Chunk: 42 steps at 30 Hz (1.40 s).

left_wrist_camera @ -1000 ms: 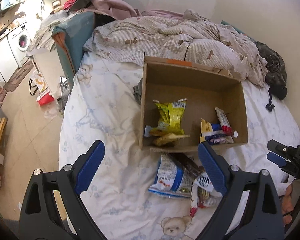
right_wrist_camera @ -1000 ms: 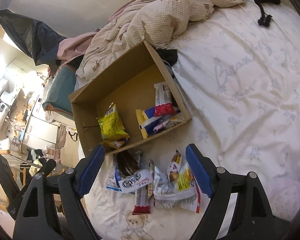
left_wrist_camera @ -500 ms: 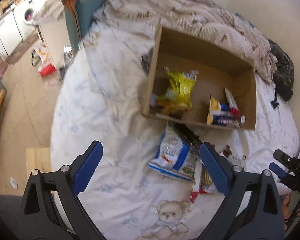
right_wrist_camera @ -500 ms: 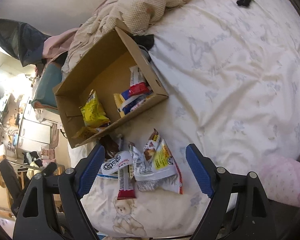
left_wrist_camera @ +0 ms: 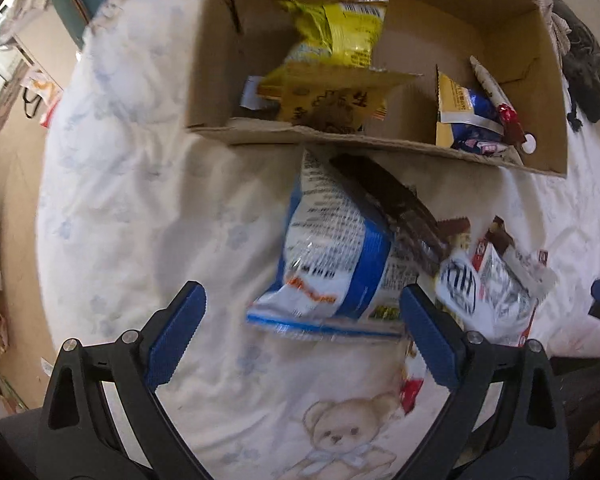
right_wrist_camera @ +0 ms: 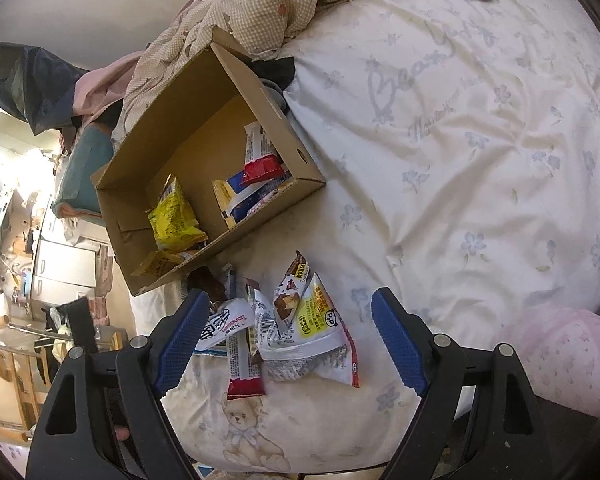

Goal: Organize snacks
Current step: 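Move left tool to the pile and grasp the blue-white chip bag, then grasp the white-yellow chip bag with red corner using the right tool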

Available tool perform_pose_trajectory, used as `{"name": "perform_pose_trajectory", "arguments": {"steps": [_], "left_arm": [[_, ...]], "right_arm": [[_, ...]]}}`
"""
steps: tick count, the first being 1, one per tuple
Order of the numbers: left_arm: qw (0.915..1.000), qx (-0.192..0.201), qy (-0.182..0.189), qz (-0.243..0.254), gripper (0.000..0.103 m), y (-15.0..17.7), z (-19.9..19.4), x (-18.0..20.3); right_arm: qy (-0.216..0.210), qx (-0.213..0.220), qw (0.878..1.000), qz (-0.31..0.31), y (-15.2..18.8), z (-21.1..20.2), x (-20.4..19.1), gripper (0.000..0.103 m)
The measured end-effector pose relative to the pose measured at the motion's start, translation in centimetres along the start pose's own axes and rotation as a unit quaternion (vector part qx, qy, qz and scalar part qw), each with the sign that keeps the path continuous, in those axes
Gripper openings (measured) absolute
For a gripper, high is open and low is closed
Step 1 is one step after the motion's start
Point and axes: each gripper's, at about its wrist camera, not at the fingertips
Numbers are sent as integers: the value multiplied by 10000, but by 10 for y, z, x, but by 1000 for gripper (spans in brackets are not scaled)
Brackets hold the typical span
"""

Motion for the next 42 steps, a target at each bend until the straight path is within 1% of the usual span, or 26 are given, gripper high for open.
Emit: {"name": "perform_pose_trajectory", "arguments": {"steps": [4, 6, 8, 10, 11, 12, 14, 15, 16, 18, 20, 22, 23, 24, 31, 34, 38, 39, 42], "left_arm": [[9998, -125, 55, 134, 96, -8, 20, 11], [9991, -309, 166, 248, 96, -9, 32, 18], [9988, -309, 248, 270, 96, -10, 38, 21], [9984, -350, 315, 306, 85, -11, 41, 23], [9980, -407, 392, 287, 74, -10, 41, 23], [9979, -419, 440, 233, 67, -10, 39, 21], [9976, -420, 530, 169, 60, -8, 34, 17], [9974, -422, 561, 142, 59, -5, 32, 15], [9974, -456, 548, 114, 58, -2, 29, 13], [9975, -496, 484, 104, 51, 4, 23, 9], [9981, -520, 315, 92, 47, 12, 14, 4], [9986, -511, 105, 74, 47, 19, 3, -2], [9989, -462, -16, 103, 47, 22, -4, -6], [9990, -424, -60, 120, 46, 24, -10, -6], [9998, 1, -216, 56, 45, 48, -64, -14], [9995, 302, -123, -16, 45, 53, -93, -23], [9958, 906, -141, -69, 45, 48, -122, -40], [9948, 1003, -69, -158, 45, 46, -126, -42], [9931, 1123, 115, -325, 46, 33, -128, -51]], "right_arm": [[35, -38, 10000, 44, -1, 5, 1, 86], [53, -57, 10000, 33, -1, 6, 0, 86], [96, -72, 9999, -28, -1, 8, -1, 86], [124, -73, 9999, -72, -1, 9, -2, 86], [129, -70, 9999, -79, -1, 9, -3, 86], [133, -66, 9999, -80, -1, 9, -2, 86], [127, -67, 9999, -72, 0, 9, -2, 86], [119, -71, 9999, -65, 0, 9, -3, 86], [116, -72, 9999, -67, 0, 9, -3, 86], [111, -72, 9999, -80, 0, 9, -4, 86], [79, -74, 9999, -92, 0, 9, -5, 86], [35, -61, 9999, -100, 0, 8, -7, 86], [15, -50, 9999, -102, 1, 7, -7, 86], [4, -46, 9999, -101, 1, 6, -8, 86], [-25, -40, 10000, -83, 2, 4, -9, 86], [2, -21, 10000, -45, 2, 3, -7, 86], [19, 10, 9999, 102, 0, 3, -1, 86], [29, 4, 9999, 141, 0, 4, 1, 86], [162, -73, 9995, 260, -1, 9, 7, 86]]}}
Point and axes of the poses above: each gripper's, at about its wrist camera, not at the fingertips, and z roughly the way its jaws point, x to its right, y to its underside, and after that the axes turned 1 degree about -z, right-handed
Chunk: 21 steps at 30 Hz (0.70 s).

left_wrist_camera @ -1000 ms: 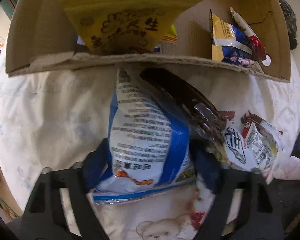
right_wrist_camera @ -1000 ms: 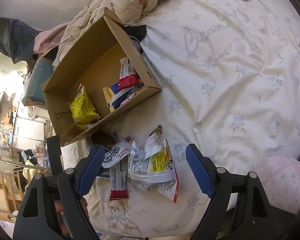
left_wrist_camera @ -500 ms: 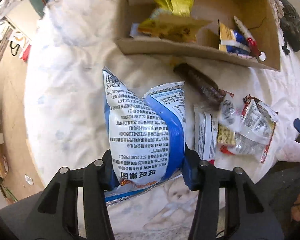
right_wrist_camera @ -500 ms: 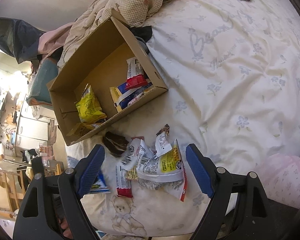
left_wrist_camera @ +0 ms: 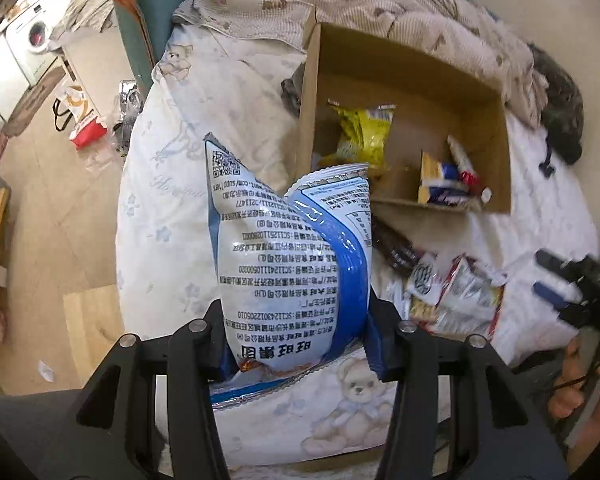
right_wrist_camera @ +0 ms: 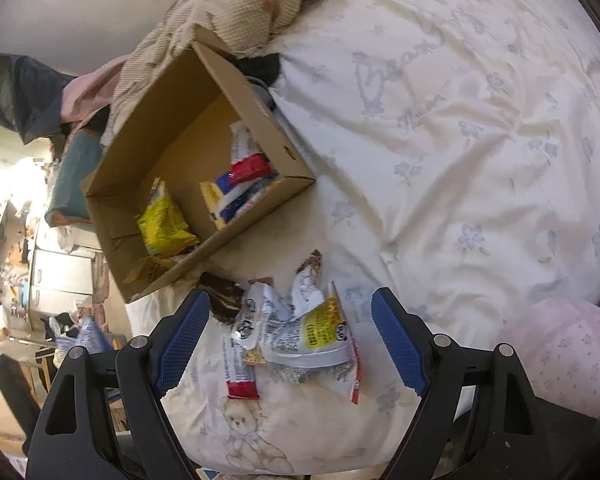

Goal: Organize snacks
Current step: 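Grasp the white-yellow chip bag with red corner using the right tool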

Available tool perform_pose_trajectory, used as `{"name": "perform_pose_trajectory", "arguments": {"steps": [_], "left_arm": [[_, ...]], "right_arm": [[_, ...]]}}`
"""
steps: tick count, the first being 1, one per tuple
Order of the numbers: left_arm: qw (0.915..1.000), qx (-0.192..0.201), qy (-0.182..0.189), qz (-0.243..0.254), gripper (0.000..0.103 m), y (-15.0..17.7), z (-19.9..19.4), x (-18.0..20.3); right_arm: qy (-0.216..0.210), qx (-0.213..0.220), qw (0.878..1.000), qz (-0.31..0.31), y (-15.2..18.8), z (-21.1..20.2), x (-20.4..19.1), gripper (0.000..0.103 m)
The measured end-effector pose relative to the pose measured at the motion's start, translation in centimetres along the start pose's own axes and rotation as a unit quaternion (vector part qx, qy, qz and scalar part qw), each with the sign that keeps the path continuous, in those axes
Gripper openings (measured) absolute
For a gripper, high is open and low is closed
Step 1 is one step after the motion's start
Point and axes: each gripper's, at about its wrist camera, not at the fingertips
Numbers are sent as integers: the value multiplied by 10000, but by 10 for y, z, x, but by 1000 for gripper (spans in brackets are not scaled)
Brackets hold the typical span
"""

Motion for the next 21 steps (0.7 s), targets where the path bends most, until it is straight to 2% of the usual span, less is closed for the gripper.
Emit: {"name": "perform_pose_trajectory", "arguments": {"steps": [3, 6, 10, 12, 16, 21], "left_arm": [[9999, 34, 11, -127, 46, 0, 3, -3], [9996, -48, 140, -260, 46, -3, 6, -4], [9991, -102, 246, -326, 46, -3, 7, -5], [9988, -135, 298, -366, 46, -3, 8, -6], [9983, -190, 385, -394, 46, -3, 9, -6], [9992, -102, 307, -247, 46, -3, 7, 1]], "right_arm": [[198, -45, 9998, 32, -1, 7, 4, 86], [307, -272, 9991, 71, -2, 20, 6, 86], [513, -986, 9938, 62, 5, 55, 5, 86], [577, -1317, 9895, -150, 12, 71, -4, 86], [911, -1528, 9816, -701, 21, 91, -19, 86], [1041, -1627, 9761, -996, 25, 101, -25, 84]]}}
Point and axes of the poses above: each gripper's, at about its wrist camera, not at the fingertips, and z roughly the way its jaws point, x to its right, y to its underside, and after that the axes turned 1 degree about -z, right-handed
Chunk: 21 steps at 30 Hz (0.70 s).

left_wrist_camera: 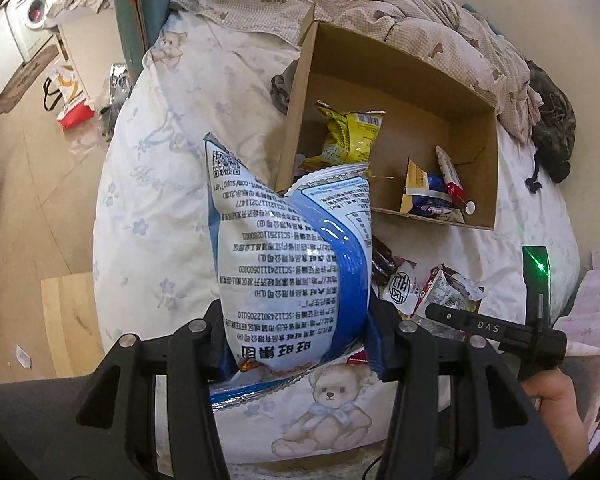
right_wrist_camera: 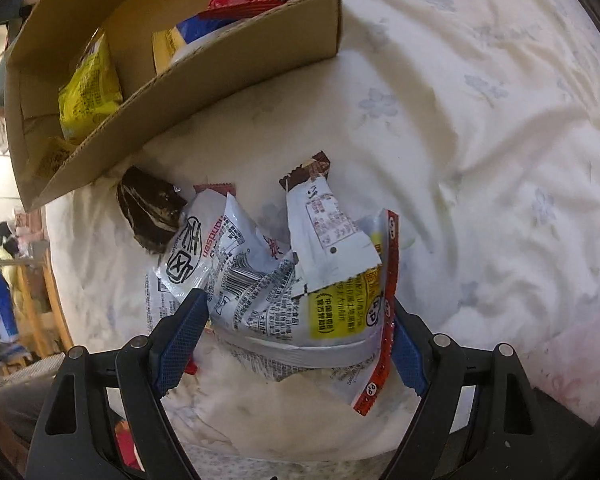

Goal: Organize snacks
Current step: 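Grasp the white-yellow chip bag with red corner using the right tool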

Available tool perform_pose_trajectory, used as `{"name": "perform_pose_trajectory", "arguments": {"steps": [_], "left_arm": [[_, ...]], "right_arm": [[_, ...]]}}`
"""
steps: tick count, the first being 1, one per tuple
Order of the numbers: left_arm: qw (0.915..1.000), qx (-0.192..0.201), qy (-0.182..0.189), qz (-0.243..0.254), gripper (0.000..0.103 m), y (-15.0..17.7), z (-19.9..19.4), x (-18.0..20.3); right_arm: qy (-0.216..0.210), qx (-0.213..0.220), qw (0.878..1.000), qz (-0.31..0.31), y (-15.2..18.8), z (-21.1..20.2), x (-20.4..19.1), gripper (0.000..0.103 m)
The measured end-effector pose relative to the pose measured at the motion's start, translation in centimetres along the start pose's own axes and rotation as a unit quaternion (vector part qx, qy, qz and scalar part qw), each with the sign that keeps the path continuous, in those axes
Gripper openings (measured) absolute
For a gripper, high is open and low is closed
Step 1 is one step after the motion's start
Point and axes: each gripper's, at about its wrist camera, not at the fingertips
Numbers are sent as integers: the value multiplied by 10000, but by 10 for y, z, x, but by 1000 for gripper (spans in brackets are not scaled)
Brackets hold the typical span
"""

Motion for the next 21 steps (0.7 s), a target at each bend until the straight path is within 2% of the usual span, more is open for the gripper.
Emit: {"name": "perform_pose_trajectory", "arguments": {"steps": [3, 5, 6, 12, 16, 21], "left_arm": [[10000, 41, -57, 38, 46, 1, 0, 1], [10000, 34, -82, 26, 46, 1, 0, 0], [9999, 28, -104, 20, 46, 2, 1, -1], [9997, 17, -257, 25, 46, 3, 5, -5], [9994, 67, -349, 29, 46, 4, 5, -6], [9984, 210, -522, 5, 46, 5, 2, -11]], "right_arm": [[-28, 53, 9999, -160, 2, -3, -3, 73], [-119, 64, 9994, -310, 6, -7, -7, 58], [-144, 87, 9992, -362, 8, -10, -8, 55], [-493, 201, 9973, -515, 22, -30, -7, 53], [-1356, 174, 9903, -264, 41, -47, -2, 53], [-2151, 461, 9734, -645, 59, -73, -21, 53]]}}
Point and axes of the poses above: each gripper's, at about its wrist camera, not at the fingertips, and z roughly the way its jaws point, x to its right, y to its underside, and after that the axes turned 1 degree about -z, right-handed
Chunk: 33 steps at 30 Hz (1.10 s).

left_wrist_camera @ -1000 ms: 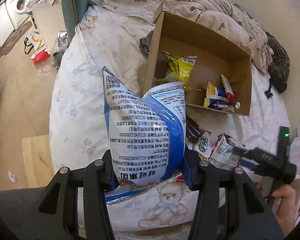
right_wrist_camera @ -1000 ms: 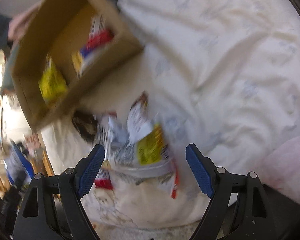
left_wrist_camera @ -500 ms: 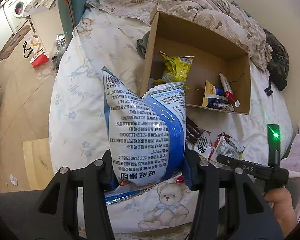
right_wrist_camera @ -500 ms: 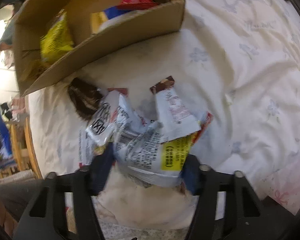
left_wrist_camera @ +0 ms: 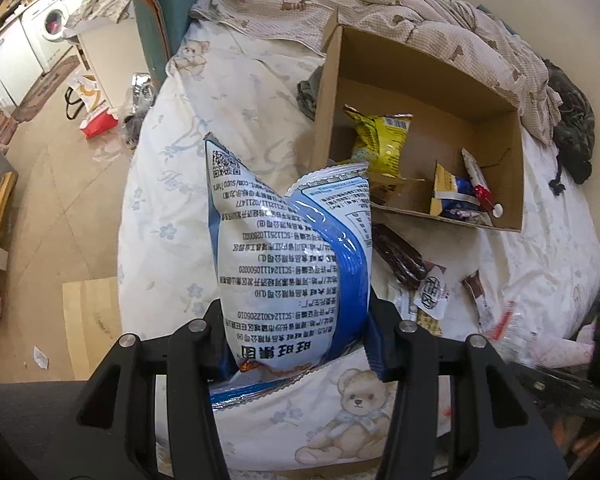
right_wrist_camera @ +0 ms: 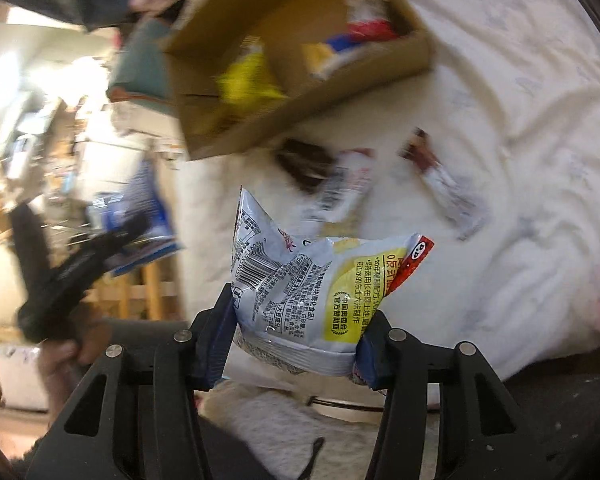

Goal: Organize snacks
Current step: 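Grasp the white-yellow chip bag with red corner using the right tool, then carry both chip bags into the box and open both tools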

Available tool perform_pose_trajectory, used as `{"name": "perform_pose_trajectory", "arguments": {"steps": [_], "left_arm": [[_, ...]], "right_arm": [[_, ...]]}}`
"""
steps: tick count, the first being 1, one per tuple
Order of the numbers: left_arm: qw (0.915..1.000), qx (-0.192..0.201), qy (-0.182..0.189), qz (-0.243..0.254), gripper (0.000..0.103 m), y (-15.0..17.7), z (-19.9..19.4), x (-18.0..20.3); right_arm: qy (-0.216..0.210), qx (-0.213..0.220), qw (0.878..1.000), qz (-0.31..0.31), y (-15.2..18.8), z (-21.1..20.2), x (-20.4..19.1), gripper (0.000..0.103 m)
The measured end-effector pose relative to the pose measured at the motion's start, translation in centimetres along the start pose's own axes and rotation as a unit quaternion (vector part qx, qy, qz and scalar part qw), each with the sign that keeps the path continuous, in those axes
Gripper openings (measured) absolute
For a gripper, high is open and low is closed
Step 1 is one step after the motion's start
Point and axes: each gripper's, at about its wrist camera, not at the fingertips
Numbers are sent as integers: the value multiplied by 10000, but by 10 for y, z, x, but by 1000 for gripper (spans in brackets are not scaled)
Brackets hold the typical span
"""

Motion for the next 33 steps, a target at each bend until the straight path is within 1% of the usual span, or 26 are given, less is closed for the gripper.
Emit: {"name": "perform_pose_trajectory", "arguments": {"steps": [2, 4, 5, 7, 9, 12, 16, 19, 22, 26, 33], "left_arm": [[9999, 62, -83, -14, 46, 0, -1, -3], [9998, 123, -142, -31, 46, 0, -2, -5], [9997, 178, -167, -47, 46, 0, -3, -7], [9993, 291, -209, -55, 46, 0, -7, -9], [9987, 444, -242, -58, 46, 0, -11, -10], [9976, 637, -252, -31, 46, 0, -18, -11], [9962, 822, -270, 51, 46, -1, -23, -8], [9956, 901, -264, 68, 46, -2, -25, -5], [9954, 927, -249, 74, 46, -4, -25, -2], [9945, 1014, -241, 118, 46, -11, -27, 6], [9919, 1188, -207, 390, 46, -35, -30, 25]], "right_arm": [[-177, 107, 9997, -147, 0, -1, -11, 53], [-414, 325, 9981, -316, -1, -10, -20, 53], [-559, 477, 9967, -355, -3, -15, -25, 53], [-1000, 852, 9905, -395, -5, -28, -31, 54], [-1204, 1303, 9827, -530, -8, -47, -38, 54], [-1030, 1681, 9791, -495, -15, -58, -39, 54], [-633, 1913, 9788, -360, -27, -61, -36, 54], [-437, 2066, 9768, -347, -36, -65, -37, 54], [-394, 2157, 9752, -294, -39, -67, -36, 54], [-385, 2264, 9732, -134, -45, -76, -24, 54], [-236, 2344, 9718, -75, -69, -74, -19, 54]]}}
Point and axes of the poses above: each gripper's, at about its wrist camera, not at the fingertips, and z roughly the way its jaws point, x to its right, y to its underside, and after that the axes turned 1 degree about -z, right-handed
